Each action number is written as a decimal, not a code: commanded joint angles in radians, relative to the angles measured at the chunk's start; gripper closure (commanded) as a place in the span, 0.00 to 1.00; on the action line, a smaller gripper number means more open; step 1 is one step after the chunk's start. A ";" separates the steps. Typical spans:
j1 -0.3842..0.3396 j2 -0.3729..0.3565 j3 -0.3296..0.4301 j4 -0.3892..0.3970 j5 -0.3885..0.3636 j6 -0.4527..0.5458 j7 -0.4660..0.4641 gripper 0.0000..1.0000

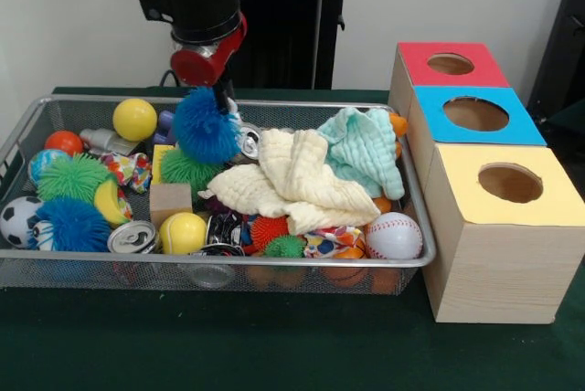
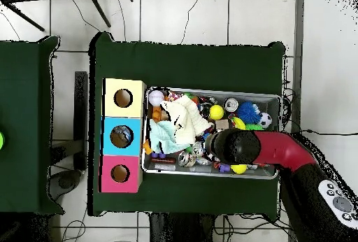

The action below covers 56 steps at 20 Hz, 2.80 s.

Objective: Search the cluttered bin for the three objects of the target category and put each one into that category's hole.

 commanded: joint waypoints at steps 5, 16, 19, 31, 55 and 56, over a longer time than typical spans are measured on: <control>-0.009 0.043 -0.066 -0.169 -0.127 0.121 -0.022 1.00; -0.042 0.092 -0.045 -0.260 -0.173 0.165 -0.106 1.00; -0.041 0.105 -0.041 -0.272 -0.181 0.161 -0.104 1.00; -0.049 0.067 -0.039 -0.279 -0.229 0.162 -0.137 1.00; 0.033 -0.016 0.014 -0.112 -0.029 0.119 0.124 0.00; 0.040 -0.013 0.009 -0.105 -0.022 0.104 0.140 0.00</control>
